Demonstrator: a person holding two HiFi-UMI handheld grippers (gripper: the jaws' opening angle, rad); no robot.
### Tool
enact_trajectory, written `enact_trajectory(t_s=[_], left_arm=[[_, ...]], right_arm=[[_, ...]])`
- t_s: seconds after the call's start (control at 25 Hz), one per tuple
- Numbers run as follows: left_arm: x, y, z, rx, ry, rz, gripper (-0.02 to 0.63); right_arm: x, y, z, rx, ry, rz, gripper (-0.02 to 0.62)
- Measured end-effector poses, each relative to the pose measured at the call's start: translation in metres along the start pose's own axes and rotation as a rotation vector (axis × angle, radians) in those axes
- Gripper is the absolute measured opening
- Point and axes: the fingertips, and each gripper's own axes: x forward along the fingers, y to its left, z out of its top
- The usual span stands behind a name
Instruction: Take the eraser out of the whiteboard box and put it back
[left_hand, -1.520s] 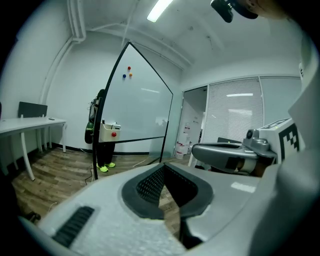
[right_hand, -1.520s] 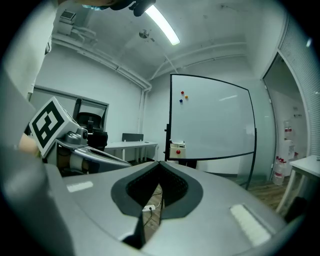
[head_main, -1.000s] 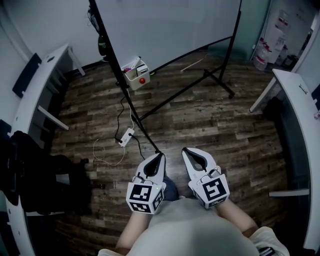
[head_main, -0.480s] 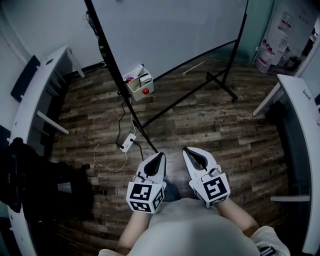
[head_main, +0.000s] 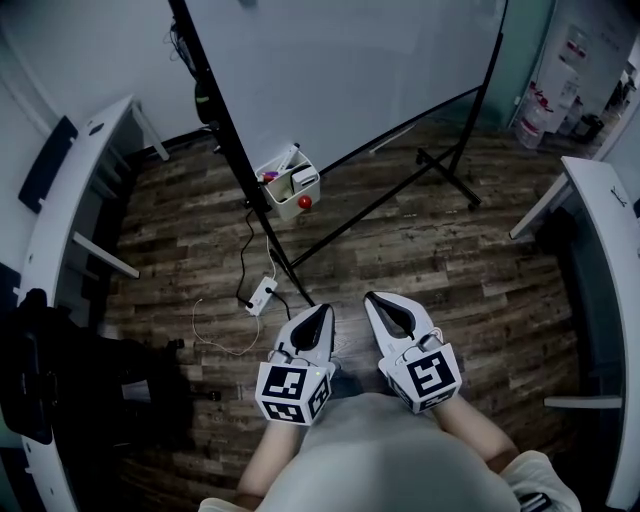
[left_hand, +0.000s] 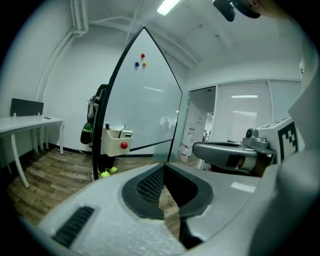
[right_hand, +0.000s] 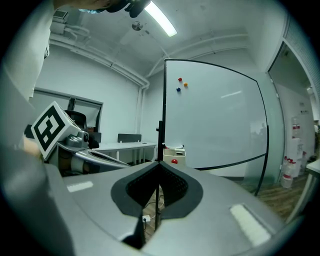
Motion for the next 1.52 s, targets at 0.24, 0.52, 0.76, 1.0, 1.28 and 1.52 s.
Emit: enact_trajectory(t_s=[0.24,0.52,0.76,1.0,1.28,1.52], left_arm=[[0.013,0.028,0.012,0.002,-0.002,-0.01,0.002],[0.031,0.057,0.024,0.011,0.0,-0.036,0.002],[0.044,0.087,0.038,0.012,0.008,-0.05,0.001],[0.054,0.109,0.046,0.018,0.007,-0.058,0.002],[0.064,0.124,0.049,0.019,0.014,-0.066,0.002],[0.07,0.131,0.051,0.015,0.013,-0.061,0.0]], right_arm=[[0.035,-0.005,0.007,-0.003,-0.006,-0.007,0.006],[0.071,-0.013,0.013,0.0,-0.01,-0.032,0.006],[0.107,-0.019,0.021,0.009,-0.01,-0.049,0.006],[0.132,-0.023,0.028,0.003,-0.009,-0.06,0.006],[0.15,-0.027,0.026,-0.003,-0.002,-0.069,0.006],[0.157,-0.032,0.026,-0.004,-0.002,-0.073,0.006]])
